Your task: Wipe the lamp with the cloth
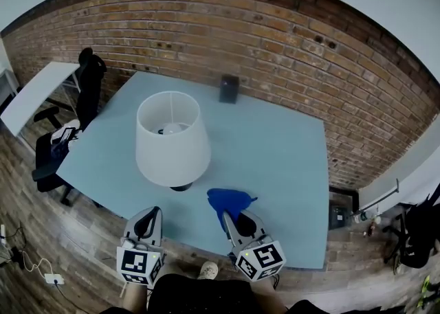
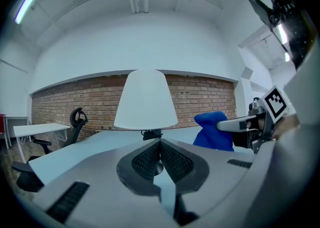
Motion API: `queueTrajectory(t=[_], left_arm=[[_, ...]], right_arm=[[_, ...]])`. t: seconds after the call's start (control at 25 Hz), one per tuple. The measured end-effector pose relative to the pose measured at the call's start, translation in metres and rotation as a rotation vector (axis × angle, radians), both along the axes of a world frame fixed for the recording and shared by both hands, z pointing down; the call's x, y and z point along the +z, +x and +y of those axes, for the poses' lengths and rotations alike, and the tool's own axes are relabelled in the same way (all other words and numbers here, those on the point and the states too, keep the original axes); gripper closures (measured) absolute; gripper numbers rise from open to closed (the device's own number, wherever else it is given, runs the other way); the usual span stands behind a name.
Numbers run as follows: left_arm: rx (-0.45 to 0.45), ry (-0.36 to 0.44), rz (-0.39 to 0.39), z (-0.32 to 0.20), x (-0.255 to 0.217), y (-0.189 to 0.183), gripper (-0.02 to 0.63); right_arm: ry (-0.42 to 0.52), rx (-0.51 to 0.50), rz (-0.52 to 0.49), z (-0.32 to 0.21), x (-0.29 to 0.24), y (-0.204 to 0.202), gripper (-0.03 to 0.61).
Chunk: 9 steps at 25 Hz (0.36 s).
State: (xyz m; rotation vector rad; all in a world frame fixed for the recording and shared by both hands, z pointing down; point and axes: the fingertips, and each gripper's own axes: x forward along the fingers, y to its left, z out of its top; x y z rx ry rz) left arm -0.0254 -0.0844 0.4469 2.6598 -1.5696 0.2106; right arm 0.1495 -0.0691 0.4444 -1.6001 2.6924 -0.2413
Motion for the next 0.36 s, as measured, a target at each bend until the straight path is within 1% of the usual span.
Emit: queueTrajectory(t=[0.24, 0.36], left_arm=[[-0.008, -0.015, -0.014, 0.001, 0.008, -0.002, 0.604], [-0.005, -0.044, -0.026, 0.002, 0.015, -0.005, 0.604]], right_arm=[[-0.014, -0.013, -0.008, -0.002, 0.007, -0.002, 0.517], [-0.020, -0.024, -0.008, -0.004, 0.009, -0.006, 0.517]])
